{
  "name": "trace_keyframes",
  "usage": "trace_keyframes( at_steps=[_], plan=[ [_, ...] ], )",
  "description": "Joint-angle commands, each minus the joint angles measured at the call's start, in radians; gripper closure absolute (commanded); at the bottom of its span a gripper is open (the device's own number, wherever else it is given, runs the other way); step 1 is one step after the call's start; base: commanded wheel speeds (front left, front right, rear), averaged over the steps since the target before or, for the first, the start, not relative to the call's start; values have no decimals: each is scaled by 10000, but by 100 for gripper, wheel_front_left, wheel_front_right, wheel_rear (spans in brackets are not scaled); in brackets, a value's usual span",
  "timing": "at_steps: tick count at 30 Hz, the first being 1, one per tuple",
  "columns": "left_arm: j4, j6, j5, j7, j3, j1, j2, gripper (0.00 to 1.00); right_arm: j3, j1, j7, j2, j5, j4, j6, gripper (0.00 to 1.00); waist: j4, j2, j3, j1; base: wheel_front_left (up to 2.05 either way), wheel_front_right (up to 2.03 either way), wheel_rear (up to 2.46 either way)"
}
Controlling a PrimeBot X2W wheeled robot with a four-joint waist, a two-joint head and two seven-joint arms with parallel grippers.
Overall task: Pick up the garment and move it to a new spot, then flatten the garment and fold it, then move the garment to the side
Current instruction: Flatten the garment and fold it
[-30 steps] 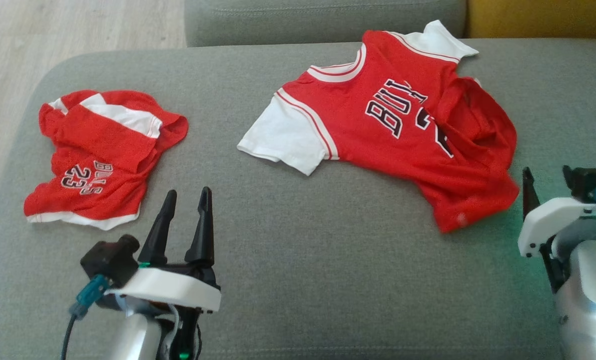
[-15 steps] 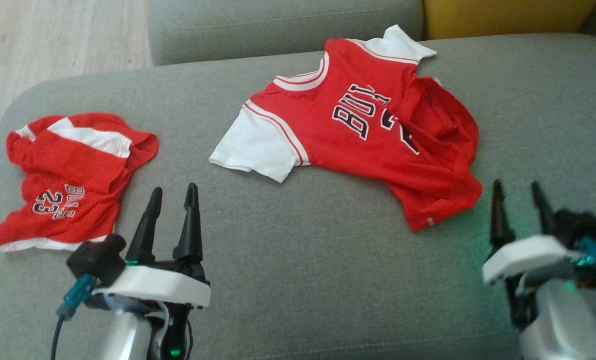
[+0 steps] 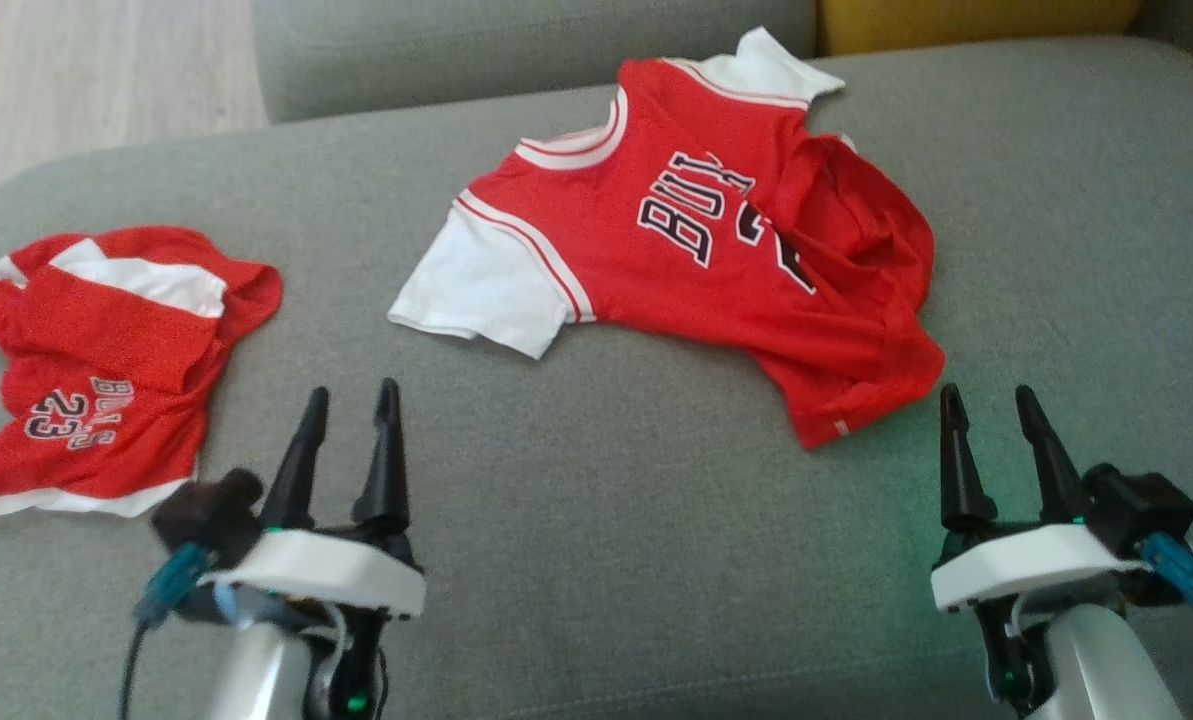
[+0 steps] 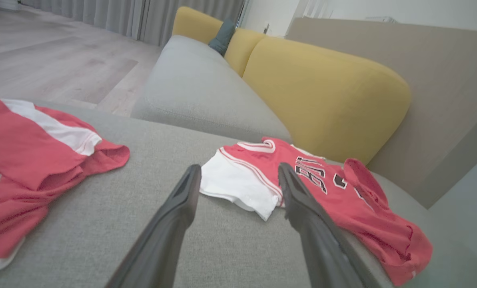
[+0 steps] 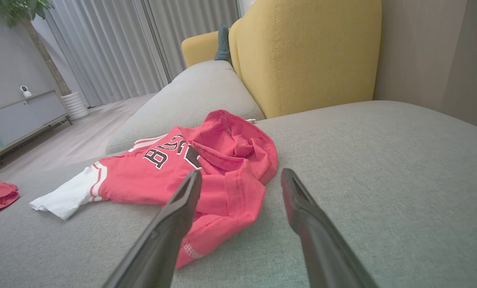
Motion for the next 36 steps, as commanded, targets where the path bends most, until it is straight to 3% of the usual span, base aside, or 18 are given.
trace_keyframes(
  at_steps=[1,12,18,31,32,33,36],
  plan=[
    [-140,45,139,-122,215,-788,76,0,264,-439,-25,-42,-53,-378,-9,0,-107,0,202,0,0,0,0],
    [4338,621,1286,1403,-200,-4406,796,0,878,-911,151,-42,-75,-1095,-9,0,-949,0,1460,0,0,0,0],
    [6244,859,1670,1649,-325,-5727,1234,0,1034,-1090,118,-42,-10,-1237,-9,0,-1231,0,1806,0,0,0,0],
    [8471,479,1535,1192,-484,-6783,1172,0,1076,-1171,53,-41,-101,-1274,-9,0,-1302,0,2028,0,0,0,0],
    [8572,373,1486,1136,-489,-6826,1133,87,1080,-1175,53,-41,-117,-1272,-9,0,-1294,0,2034,0,0,0,0],
    [8662,277,1437,1069,-491,-6861,1089,100,1078,-1175,53,-41,-134,-1266,-9,0,-1282,0,2031,0,0,0,0],
    [8852,-86,1167,809,-401,-6932,915,100,1075,-1152,59,-41,-307,-1237,-9,0,-1213,0,1996,0,0,0,0]
  ],
)
